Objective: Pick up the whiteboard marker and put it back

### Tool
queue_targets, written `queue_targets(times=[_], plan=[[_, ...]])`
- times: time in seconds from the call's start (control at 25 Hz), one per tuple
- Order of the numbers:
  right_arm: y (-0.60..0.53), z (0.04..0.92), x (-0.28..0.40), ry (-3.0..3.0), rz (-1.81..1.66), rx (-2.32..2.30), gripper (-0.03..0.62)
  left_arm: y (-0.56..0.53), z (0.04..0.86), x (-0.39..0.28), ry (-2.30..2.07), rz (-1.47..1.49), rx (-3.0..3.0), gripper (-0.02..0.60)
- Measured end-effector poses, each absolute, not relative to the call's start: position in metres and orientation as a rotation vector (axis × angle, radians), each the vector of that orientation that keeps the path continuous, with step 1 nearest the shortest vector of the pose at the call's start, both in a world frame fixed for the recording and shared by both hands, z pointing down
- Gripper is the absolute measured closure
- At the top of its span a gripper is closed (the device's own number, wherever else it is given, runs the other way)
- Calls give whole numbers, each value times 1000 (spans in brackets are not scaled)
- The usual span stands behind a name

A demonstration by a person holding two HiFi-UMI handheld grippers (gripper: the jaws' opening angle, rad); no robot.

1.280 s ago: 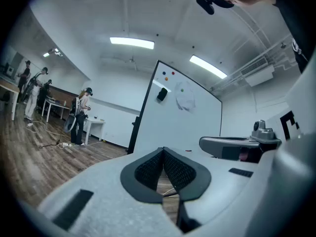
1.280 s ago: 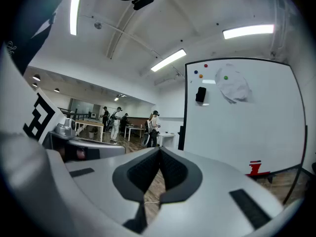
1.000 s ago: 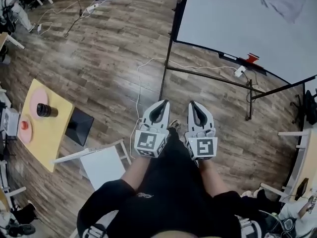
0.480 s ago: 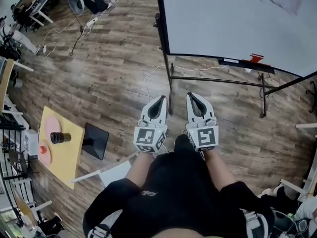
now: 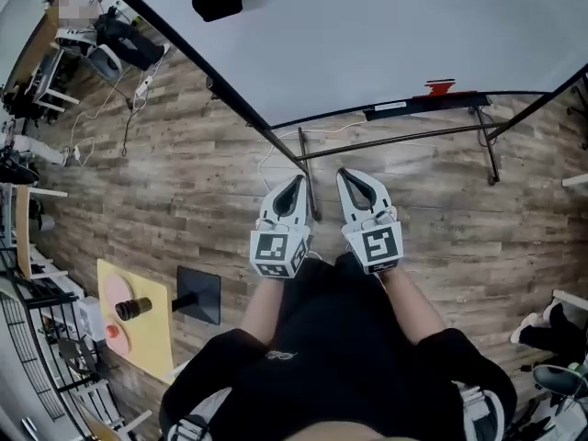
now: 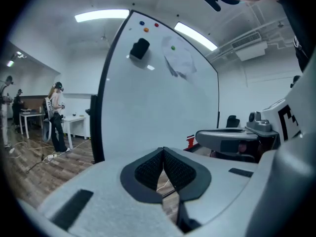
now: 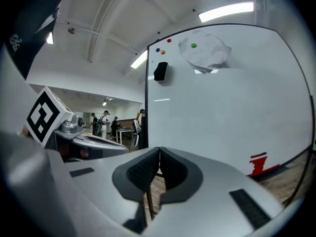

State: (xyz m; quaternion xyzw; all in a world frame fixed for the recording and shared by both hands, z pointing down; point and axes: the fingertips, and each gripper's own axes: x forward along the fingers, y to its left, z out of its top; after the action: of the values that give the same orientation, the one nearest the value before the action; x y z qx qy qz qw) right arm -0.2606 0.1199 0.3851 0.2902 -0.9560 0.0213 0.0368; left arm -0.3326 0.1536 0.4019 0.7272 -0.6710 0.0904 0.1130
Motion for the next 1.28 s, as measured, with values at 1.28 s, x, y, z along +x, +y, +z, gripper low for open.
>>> queue_targets(times=[1.28], plan=[[-35,441,-204,-2563,310,1369,591,-58,488,-279,-1319,881,2487,574]])
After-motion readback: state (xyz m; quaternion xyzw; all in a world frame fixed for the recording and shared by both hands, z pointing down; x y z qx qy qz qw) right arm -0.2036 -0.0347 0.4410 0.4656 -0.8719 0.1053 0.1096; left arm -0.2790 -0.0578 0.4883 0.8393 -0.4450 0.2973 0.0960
